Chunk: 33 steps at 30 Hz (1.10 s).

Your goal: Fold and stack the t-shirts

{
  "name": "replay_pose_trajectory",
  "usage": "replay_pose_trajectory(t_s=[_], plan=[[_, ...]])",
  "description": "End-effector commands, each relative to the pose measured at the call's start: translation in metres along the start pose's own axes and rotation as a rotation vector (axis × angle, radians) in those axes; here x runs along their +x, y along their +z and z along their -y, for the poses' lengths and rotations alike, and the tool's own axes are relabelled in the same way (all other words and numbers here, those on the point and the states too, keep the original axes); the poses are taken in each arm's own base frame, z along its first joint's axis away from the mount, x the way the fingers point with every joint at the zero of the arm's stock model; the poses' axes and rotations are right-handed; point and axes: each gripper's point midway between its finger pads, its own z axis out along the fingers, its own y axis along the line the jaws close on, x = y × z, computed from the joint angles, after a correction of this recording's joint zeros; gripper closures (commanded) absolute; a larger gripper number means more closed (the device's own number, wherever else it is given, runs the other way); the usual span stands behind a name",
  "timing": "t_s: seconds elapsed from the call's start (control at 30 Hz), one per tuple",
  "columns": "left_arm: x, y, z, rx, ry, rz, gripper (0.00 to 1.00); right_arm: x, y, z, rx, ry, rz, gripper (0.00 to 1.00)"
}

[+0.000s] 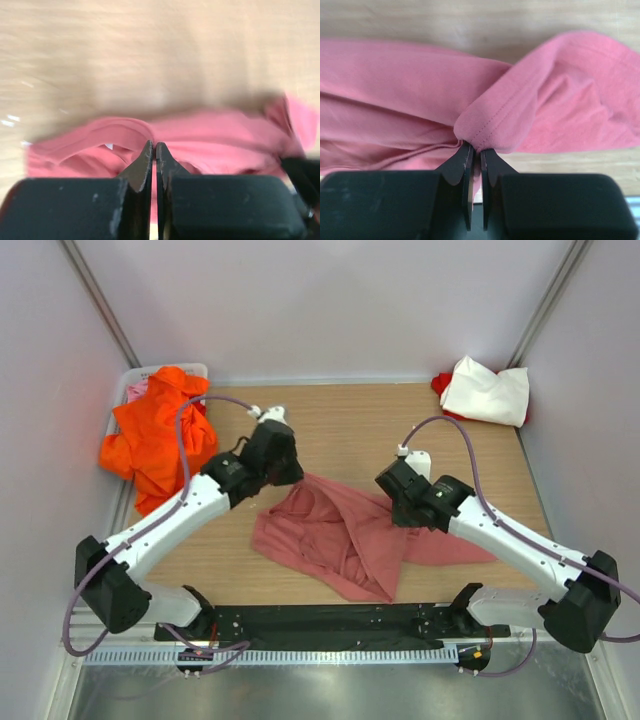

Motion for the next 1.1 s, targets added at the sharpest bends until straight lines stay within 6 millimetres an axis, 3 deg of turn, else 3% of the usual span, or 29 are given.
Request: replay_pose_trajectory(t_s=[0.0, 0.03, 0.1, 0.13, 0.17, 0.27, 0.4, 0.57, 0.63, 0.67, 0.73, 0.8, 0.83, 0.87, 0.9, 0.93, 0.97, 1.0, 1.07], plan=[[-0.042, 0.006, -0.048, -0.073, -0.046, 0.013, 1.0, -0.04, -0.014, 0.007, 0.036, -0.016, 0.12, 0.87], [-0.057, 0.016, -0.076, -0.13, -0.099, 0.02, 1.0, -0.045, -0.015, 0.009, 0.044, -0.013, 0.127, 0.87], [-0.072, 0.027, -0.09, -0.122, -0.15, 0.009, 1.0, -0.047, -0.007, 0.012, 0.059, -0.005, 0.109, 0.87], [-0.081, 0.033, -0.111, -0.152, -0.196, 0.011, 1.0, -0.042, -0.001, 0.014, 0.067, -0.01, 0.091, 0.87], [-0.077, 0.05, -0.12, -0.157, -0.218, -0.03, 1.0, -0.038, 0.003, 0.014, 0.062, -0.002, 0.073, 0.87], [-0.083, 0.074, -0.144, -0.198, -0.247, -0.055, 1.0, -0.019, 0.017, 0.015, 0.053, 0.007, 0.015, 0.87], [-0.102, 0.088, -0.173, -0.241, -0.304, -0.025, 1.0, 0.002, 0.028, 0.016, 0.045, 0.013, -0.037, 0.85], [-0.12, 0.1, -0.19, -0.229, -0.38, -0.015, 1.0, 0.006, 0.026, 0.017, 0.046, 0.041, -0.049, 0.86], [-0.129, 0.106, -0.197, -0.257, -0.39, -0.017, 1.0, 0.011, 0.025, 0.016, 0.039, 0.063, -0.065, 0.93], [-0.143, 0.105, -0.197, -0.262, -0.389, 0.006, 1.0, 0.015, 0.024, 0.016, 0.039, 0.09, -0.079, 0.96], [-0.132, 0.112, -0.205, -0.301, -0.397, -0.06, 1.0, 0.031, 0.024, 0.013, 0.01, 0.126, -0.127, 0.99], [-0.14, 0.11, -0.196, -0.293, -0.371, -0.063, 0.99, 0.041, 0.019, 0.01, -0.04, 0.183, -0.14, 0.99], [-0.143, 0.099, -0.19, -0.294, -0.306, -0.056, 0.79, 0.059, 0.02, 0.01, -0.06, 0.183, -0.181, 0.99], [-0.153, 0.086, -0.199, -0.412, -0.24, 0.005, 0.62, 0.065, 0.018, 0.01, -0.079, 0.195, -0.183, 0.99], [-0.15, 0.079, -0.173, -0.426, -0.156, 0.019, 0.46, 0.068, 0.013, 0.01, -0.105, 0.223, -0.171, 0.93], [-0.156, 0.058, -0.162, -0.447, -0.085, 0.055, 0.23, 0.082, 0.014, 0.012, -0.116, 0.223, -0.201, 0.82], [-0.15, 0.051, -0.145, -0.446, -0.04, 0.063, 0.16, 0.087, 0.014, 0.013, -0.123, 0.221, -0.209, 0.68], [-0.146, 0.043, -0.136, -0.43, -0.031, 0.065, 0.12, 0.091, 0.013, 0.014, -0.131, 0.224, -0.211, 0.42], [-0.127, 0.025, -0.118, -0.373, -0.044, 0.056, 0.12, 0.095, 0.011, 0.017, -0.122, 0.216, -0.22, 0.27]])
